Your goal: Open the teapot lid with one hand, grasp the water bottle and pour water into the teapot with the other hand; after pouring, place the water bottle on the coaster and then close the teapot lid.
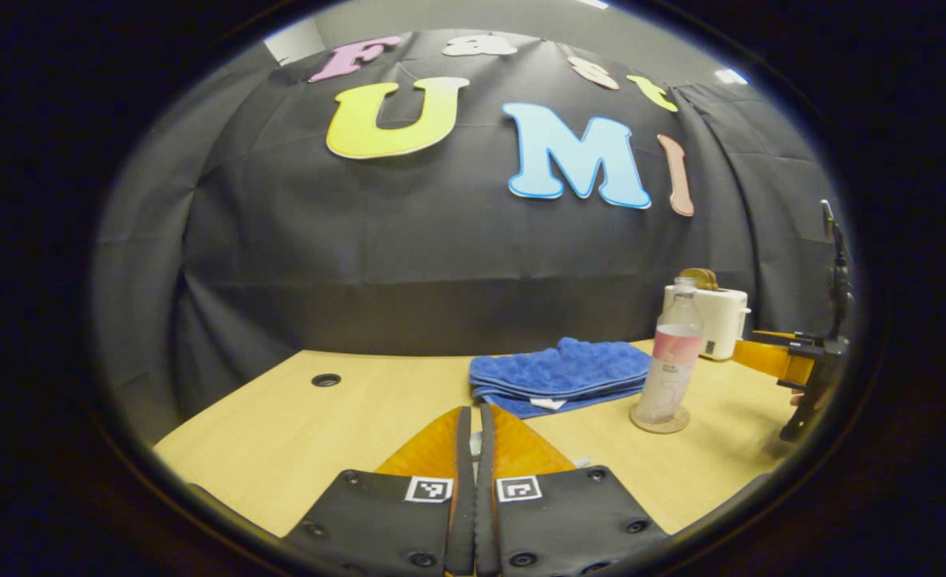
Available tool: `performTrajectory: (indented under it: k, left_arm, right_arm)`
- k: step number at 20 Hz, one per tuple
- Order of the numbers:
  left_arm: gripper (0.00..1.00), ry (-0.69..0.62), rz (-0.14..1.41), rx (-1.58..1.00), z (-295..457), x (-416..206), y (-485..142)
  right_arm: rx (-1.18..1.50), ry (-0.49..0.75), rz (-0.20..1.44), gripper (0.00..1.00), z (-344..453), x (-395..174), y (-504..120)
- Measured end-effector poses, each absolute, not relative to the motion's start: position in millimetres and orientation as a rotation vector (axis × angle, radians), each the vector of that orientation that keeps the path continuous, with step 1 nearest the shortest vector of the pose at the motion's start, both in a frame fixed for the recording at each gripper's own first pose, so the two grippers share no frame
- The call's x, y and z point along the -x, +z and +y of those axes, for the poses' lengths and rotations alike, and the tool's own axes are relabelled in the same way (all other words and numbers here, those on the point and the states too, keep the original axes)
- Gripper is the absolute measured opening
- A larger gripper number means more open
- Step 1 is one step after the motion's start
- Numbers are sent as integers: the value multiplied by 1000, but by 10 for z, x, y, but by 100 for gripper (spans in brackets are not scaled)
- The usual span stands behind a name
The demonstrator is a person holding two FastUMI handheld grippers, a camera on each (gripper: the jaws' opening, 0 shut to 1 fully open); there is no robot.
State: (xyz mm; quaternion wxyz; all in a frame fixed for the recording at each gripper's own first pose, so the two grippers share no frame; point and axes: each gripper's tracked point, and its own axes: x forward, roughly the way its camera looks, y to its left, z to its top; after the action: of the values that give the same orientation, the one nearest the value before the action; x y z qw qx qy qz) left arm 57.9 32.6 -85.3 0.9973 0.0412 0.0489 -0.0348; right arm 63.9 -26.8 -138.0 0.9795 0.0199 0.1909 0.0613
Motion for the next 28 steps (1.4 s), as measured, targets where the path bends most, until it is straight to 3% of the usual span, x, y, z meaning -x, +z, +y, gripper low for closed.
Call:
performTrajectory:
  k: [21,24,28]
  left_arm:
    - [7,-58,125,-137,97,-836,-1105]
    - [25,-57,124,-127,81,-808,-1095]
    - [30,-56,103,-121,24,-653,-1000]
  right_arm:
    - [-118,121,387,99,-329,-602,-1311]
    - [-113,122,387,99,-318,-597,-1304]
    - [-81,116,347,99,-268,-575,-1186]
